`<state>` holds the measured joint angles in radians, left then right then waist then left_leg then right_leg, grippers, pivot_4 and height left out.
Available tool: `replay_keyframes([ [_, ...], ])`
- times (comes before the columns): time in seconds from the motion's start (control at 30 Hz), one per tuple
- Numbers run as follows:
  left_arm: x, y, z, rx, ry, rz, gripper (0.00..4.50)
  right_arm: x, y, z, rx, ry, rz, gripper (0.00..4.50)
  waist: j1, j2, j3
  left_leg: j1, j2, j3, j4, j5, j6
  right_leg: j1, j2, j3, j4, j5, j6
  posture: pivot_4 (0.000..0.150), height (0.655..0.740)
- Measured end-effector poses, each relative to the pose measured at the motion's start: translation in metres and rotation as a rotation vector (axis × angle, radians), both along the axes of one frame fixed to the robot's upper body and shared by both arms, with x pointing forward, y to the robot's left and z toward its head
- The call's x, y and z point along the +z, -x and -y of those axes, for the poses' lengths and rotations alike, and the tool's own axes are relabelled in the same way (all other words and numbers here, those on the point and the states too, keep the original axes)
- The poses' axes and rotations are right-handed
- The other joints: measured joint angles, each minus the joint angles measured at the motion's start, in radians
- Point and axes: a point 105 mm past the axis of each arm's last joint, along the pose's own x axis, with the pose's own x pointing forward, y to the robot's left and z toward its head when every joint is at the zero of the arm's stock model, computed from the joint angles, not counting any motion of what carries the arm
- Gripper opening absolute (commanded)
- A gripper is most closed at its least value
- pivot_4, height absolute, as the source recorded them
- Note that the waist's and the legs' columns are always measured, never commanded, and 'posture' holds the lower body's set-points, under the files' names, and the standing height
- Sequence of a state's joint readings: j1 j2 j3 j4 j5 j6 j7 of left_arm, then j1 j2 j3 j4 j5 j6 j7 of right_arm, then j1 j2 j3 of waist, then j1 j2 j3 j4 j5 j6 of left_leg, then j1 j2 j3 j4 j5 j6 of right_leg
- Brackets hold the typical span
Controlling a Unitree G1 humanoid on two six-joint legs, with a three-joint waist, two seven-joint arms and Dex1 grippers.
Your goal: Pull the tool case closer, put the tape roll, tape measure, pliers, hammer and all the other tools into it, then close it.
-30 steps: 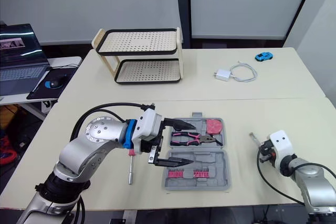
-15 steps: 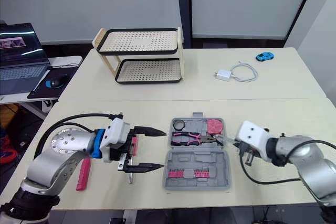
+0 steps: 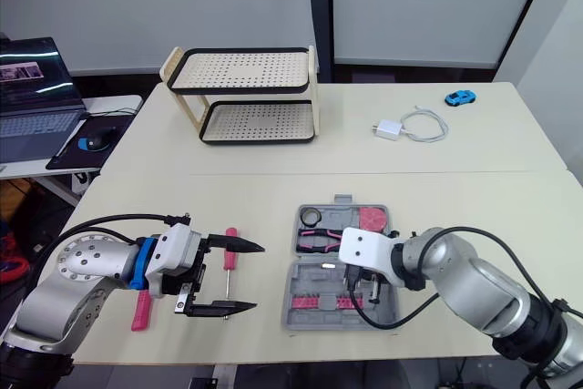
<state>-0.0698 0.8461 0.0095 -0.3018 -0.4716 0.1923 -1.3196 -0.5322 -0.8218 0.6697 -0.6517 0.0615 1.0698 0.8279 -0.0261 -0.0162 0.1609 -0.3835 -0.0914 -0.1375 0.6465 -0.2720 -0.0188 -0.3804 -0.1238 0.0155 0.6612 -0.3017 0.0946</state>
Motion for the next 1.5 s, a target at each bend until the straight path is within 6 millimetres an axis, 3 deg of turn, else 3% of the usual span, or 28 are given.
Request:
replay_keyframes([
  [0.27,-0.004,0.000,-0.007,0.027,0.003,-0.018,4.50,-0.006,-0.005,-0.016,0.029,0.032,0.017,0.15,-0.005,0.000,0.000,-0.001,0.001,0.001,-0.001,0.000,0.000,-0.001,0.000,0.000,0.002,0.000,0.000,0.150,0.7400],
  [0.53,-0.006,0.002,-0.009,0.033,-0.002,-0.028,4.50,-0.029,-0.015,-0.017,0.031,0.076,0.039,0.15,-0.004,0.000,0.000,-0.001,0.000,0.001,-0.001,0.000,0.000,-0.006,0.000,0.001,0.002,0.000,0.000,0.150,0.7400],
  [0.93,-0.006,0.006,-0.014,0.043,-0.007,-0.044,4.50,-0.032,-0.015,-0.038,0.080,0.044,0.077,0.15,-0.006,-0.001,-0.001,0.000,0.001,0.001,-0.001,0.000,-0.001,-0.007,0.001,0.001,0.004,0.000,0.000,0.150,0.7400],
  [1.5,-0.008,0.008,-0.017,0.044,-0.014,-0.053,4.50,-0.039,-0.020,-0.045,0.086,0.034,0.099,0.15,-0.006,-0.001,-0.001,-0.001,0.001,0.001,-0.001,0.002,-0.005,-0.007,0.000,0.001,0.003,0.000,0.000,0.150,0.7400],
])
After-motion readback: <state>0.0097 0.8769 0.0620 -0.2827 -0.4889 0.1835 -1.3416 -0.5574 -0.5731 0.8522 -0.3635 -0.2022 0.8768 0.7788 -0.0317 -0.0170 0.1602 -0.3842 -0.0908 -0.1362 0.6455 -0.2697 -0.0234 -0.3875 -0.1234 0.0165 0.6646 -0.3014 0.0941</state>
